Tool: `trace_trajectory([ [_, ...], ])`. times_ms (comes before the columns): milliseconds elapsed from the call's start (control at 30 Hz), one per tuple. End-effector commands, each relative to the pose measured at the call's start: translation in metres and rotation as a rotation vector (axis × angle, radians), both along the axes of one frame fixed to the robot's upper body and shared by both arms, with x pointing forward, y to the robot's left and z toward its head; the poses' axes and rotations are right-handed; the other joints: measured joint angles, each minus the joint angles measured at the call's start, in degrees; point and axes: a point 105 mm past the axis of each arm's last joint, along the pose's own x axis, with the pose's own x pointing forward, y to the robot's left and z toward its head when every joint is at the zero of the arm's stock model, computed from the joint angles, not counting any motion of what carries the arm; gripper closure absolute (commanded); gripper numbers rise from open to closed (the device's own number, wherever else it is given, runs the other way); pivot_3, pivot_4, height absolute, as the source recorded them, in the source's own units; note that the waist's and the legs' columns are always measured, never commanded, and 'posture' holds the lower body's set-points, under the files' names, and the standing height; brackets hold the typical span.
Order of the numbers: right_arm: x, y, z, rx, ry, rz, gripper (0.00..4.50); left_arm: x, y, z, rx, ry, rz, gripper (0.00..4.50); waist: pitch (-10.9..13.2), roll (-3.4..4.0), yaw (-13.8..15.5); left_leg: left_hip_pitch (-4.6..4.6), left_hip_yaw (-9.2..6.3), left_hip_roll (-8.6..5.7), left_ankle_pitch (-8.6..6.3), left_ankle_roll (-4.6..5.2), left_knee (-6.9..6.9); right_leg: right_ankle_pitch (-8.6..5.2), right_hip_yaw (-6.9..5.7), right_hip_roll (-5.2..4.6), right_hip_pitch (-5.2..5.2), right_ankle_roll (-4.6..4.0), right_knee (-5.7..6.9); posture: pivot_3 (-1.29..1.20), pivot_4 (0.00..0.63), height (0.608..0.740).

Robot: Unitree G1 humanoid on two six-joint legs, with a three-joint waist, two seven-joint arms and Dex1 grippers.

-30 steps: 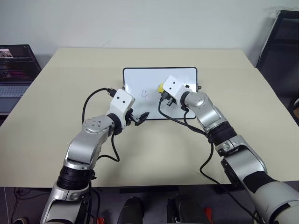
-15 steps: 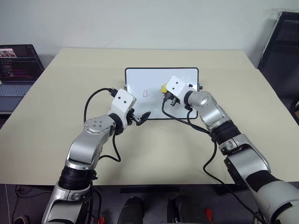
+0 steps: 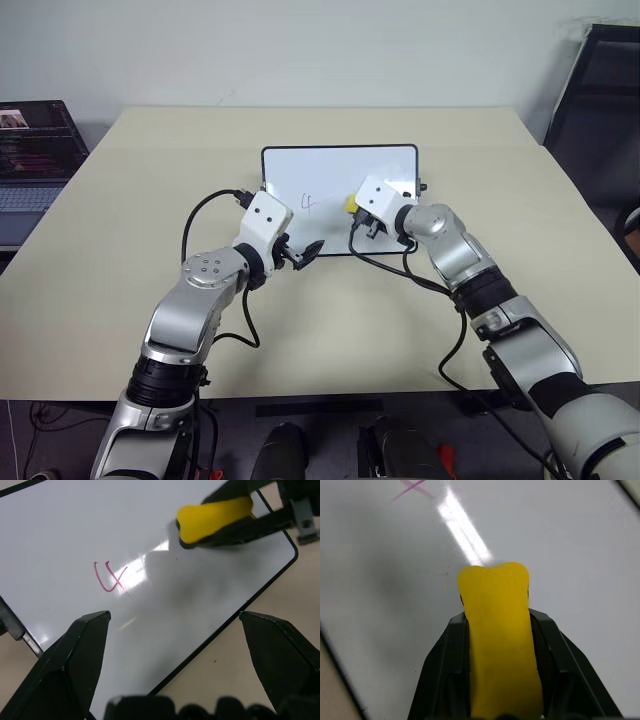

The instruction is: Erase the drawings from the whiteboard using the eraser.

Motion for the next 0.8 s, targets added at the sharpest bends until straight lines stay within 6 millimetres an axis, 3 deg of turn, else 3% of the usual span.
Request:
trace_trajectory([
  [33,-0.008,0.013,-0.005,-0.027,0.019,0.073,3.30,-0.003,0.004,0.007,-0.001,-0.032,0.018,0.00,0.0,0.00,0.0,0.00,0.00,0.00,-0.01,0.00,-0.01,0.00,0.00,0.00,0.00,0.00,0.00,0.00,0.150,0.740],
  [300,-0.025,0.024,-0.034,-0.124,0.100,0.155,3.30,-0.003,0.015,0.003,0.012,-0.023,0.075,0.00,0.0,0.00,0.0,-0.02,-0.02,0.02,-0.02,-0.01,-0.06,-0.02,0.02,0.00,-0.04,-0.04,-0.02,0.00,0.150,0.740],
  [400,-0.021,0.023,-0.027,-0.125,0.051,0.134,3.30,-0.003,0.015,0.003,0.013,-0.025,0.076,0.00,0.0,0.00,0.0,-0.02,0.00,0.00,-0.01,0.00,-0.04,-0.01,0.00,-0.01,-0.03,-0.02,-0.02,0.00,0.150,0.740],
  [567,-0.008,0.023,0.005,-0.063,-0.098,0.071,3.30,-0.003,0.012,0.003,0.012,-0.022,0.067,0.00,0.0,0.00,0.0,-0.01,-0.01,0.02,-0.01,-0.01,-0.04,-0.02,0.01,0.00,-0.05,-0.02,0.00,0.00,0.150,0.740],
  [800,-0.007,0.015,-0.003,-0.076,-0.080,0.057,3.30,-0.003,0.013,0.003,0.013,-0.023,0.066,0.00,0.0,-0.01,0.0,-0.08,0.00,0.02,-0.02,-0.01,-0.12,-0.02,0.02,-0.01,-0.08,-0.03,-0.12,0.00,0.150,0.740],
])
